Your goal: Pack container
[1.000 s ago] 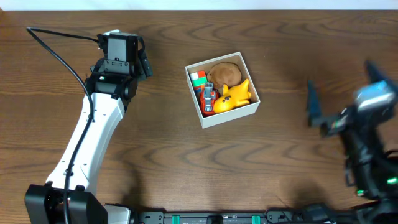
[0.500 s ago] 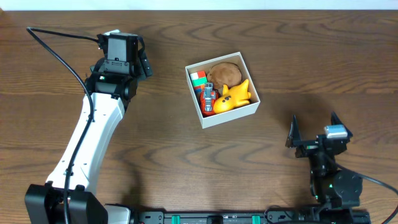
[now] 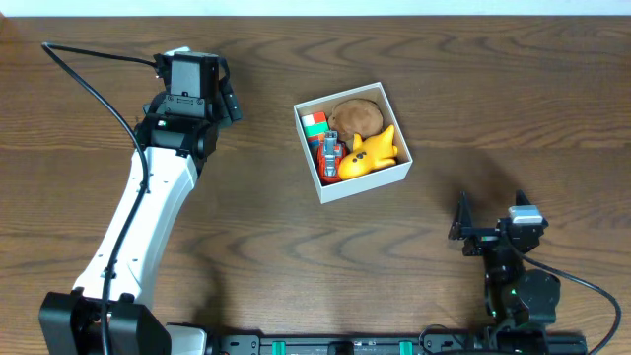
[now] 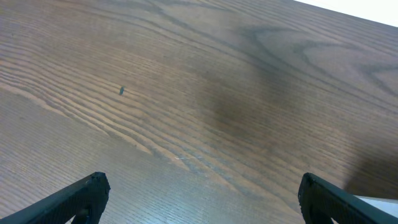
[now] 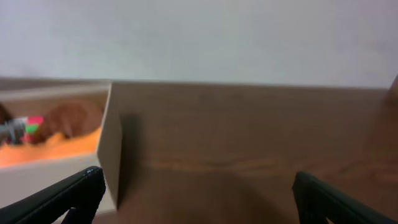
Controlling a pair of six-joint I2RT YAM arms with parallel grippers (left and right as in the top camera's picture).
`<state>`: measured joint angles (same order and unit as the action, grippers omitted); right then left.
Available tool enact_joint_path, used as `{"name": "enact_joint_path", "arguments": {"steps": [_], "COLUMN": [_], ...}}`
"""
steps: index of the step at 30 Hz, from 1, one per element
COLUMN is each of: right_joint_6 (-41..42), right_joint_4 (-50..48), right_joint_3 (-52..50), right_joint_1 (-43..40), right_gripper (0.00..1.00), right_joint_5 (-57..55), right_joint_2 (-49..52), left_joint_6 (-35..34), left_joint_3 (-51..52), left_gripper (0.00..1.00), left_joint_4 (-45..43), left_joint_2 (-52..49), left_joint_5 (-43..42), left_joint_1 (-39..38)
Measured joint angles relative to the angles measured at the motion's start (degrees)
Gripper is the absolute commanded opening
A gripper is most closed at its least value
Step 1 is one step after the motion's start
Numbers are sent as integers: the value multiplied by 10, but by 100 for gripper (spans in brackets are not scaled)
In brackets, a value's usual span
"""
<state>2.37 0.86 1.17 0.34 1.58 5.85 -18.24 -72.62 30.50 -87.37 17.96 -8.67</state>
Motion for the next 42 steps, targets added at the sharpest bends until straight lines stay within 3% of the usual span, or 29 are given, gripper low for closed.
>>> {"name": "enact_joint_path", "arguments": {"steps": [42], "right_joint_6": [0], "right_joint_4": [30], "right_joint_3": [-7], "right_joint_1": [0], "right_gripper": [99], "right_joint_5": [0], "right_joint_2": [0], "left_joint_6": [0], "left_joint_3": [0], "left_gripper": [98], "left_joint_4": [1], "left_joint_2": [0], "left_joint_5": [0], "left_joint_1": [0]}}
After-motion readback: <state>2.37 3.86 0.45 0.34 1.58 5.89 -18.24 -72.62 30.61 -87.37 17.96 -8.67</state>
